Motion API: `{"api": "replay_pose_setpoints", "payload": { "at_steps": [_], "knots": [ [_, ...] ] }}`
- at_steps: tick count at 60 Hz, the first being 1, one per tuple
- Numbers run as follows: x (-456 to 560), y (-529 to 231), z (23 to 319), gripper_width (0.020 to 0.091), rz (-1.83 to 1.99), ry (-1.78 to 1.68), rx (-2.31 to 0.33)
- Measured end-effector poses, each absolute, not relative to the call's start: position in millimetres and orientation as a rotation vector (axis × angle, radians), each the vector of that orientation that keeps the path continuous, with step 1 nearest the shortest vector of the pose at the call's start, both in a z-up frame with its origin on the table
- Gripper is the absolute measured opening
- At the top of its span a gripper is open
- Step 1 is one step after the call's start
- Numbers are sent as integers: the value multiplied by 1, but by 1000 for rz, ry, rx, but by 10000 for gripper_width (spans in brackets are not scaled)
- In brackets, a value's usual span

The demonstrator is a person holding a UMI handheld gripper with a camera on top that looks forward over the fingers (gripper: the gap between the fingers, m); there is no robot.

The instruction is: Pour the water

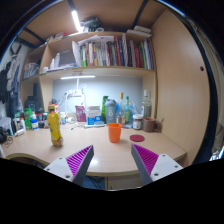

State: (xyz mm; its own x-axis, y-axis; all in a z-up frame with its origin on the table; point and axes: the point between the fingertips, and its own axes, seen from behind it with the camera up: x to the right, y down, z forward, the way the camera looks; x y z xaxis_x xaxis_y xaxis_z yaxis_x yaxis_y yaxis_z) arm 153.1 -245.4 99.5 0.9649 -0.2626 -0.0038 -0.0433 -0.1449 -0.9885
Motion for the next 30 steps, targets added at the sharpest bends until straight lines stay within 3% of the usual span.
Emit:
{"api": "replay_pose_setpoints", "payload": {
  "at_steps": [9, 30],
  "knots": [
    [146, -244, 114, 835, -178, 204, -1731],
    [36, -180, 106, 841, -22, 63, -1710]
  ]
}}
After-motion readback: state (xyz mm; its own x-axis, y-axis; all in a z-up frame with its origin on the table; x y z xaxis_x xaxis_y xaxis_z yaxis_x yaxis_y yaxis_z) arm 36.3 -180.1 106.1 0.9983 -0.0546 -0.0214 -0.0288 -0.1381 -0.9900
